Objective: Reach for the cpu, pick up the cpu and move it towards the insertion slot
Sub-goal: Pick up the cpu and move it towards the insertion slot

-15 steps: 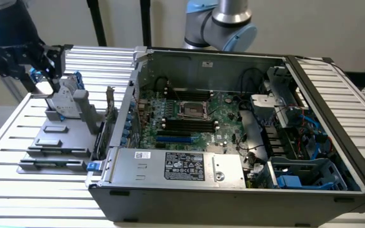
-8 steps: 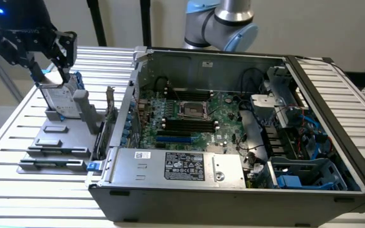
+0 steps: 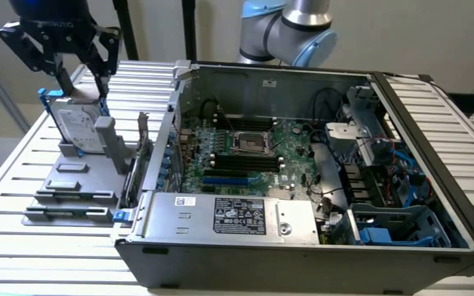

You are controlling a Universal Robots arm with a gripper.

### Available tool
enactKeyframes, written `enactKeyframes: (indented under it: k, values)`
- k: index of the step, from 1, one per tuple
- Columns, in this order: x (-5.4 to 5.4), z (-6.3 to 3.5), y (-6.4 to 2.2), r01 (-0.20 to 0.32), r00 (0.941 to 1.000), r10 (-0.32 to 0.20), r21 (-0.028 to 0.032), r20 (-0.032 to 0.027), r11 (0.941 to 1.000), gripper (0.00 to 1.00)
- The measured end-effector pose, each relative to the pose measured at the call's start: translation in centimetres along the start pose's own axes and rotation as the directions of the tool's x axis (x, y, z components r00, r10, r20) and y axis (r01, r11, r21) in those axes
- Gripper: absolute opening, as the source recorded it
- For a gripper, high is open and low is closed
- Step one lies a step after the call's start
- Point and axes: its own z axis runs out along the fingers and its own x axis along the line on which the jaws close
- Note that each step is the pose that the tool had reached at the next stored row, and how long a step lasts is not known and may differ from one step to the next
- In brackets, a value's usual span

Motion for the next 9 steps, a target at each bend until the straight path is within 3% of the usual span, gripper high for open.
enactKeyframes:
  k: [9]
  values:
    - [-4.1,-1.1,-0.19,-0.001,0.9999,0.001,-0.0007,-0.0107,1.0,0.54]
